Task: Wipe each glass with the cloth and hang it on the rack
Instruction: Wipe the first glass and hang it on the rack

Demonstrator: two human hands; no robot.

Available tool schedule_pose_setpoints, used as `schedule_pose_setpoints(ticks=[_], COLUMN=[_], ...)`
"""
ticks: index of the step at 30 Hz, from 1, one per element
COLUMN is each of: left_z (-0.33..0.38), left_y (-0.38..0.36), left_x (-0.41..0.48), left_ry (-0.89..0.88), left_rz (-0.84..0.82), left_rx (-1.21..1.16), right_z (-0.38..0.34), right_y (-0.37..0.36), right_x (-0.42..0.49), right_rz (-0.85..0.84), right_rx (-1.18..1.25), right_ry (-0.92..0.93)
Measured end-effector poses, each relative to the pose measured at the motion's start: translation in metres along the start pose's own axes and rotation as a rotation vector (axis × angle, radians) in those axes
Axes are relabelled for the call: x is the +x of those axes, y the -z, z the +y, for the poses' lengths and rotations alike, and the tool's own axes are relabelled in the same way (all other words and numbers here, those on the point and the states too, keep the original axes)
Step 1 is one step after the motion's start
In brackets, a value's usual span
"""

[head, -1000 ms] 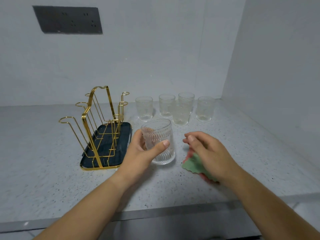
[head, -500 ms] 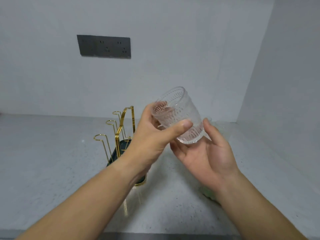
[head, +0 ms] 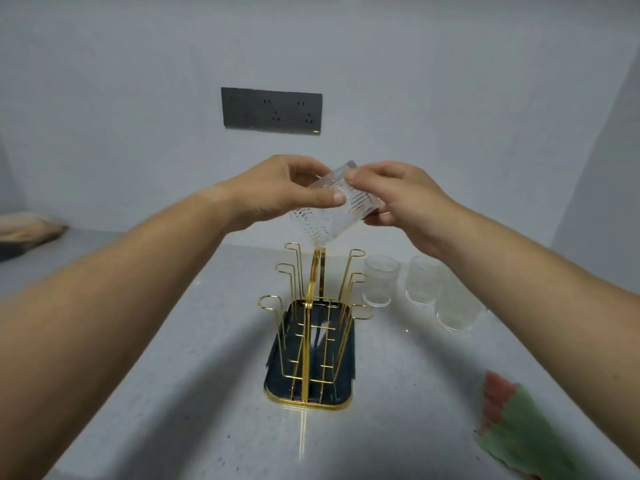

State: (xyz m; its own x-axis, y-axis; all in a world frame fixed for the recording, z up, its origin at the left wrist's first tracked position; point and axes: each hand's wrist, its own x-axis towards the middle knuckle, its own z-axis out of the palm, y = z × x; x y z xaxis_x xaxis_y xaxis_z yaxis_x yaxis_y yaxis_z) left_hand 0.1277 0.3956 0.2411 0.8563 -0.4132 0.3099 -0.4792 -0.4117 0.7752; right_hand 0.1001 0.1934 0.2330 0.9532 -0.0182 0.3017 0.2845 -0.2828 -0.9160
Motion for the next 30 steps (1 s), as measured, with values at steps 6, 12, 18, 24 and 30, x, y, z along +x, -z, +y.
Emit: schedule_pose_setpoints(ticks=[6, 12, 18, 24, 30], left_z=[-0.050, -0.110, -0.156, -0.176, -0.185], left_y=[0.031, 0.035, 0.025, -0.001, -0.013], left_x=[0.025, 0.030, 0.039, 0.046, 0.050], left_ry=[-0.005, 0.015, 0.015, 0.033, 0.058], left_rz=[0.056, 0.112, 0.118, 0.105, 0.097], left_rx=[-0.088, -0.216, -0.364, -0.419, -0.458], right_z=[-0.006, 0.010, 0.030, 0.043, 0.056], right_y=[-0.041, -0.080, -0.094, -0.090, -0.088], right_x=[0.053, 0.086, 0.105, 0.112, 0.117], right_rz=[-0.029, -0.080, -0.141, -0.224, -0.258], right_rx=[-0.133, -0.291, -0.535, -0.667, -0.696], right_ry=[0.048, 0.130, 0.196, 0.148, 0.108])
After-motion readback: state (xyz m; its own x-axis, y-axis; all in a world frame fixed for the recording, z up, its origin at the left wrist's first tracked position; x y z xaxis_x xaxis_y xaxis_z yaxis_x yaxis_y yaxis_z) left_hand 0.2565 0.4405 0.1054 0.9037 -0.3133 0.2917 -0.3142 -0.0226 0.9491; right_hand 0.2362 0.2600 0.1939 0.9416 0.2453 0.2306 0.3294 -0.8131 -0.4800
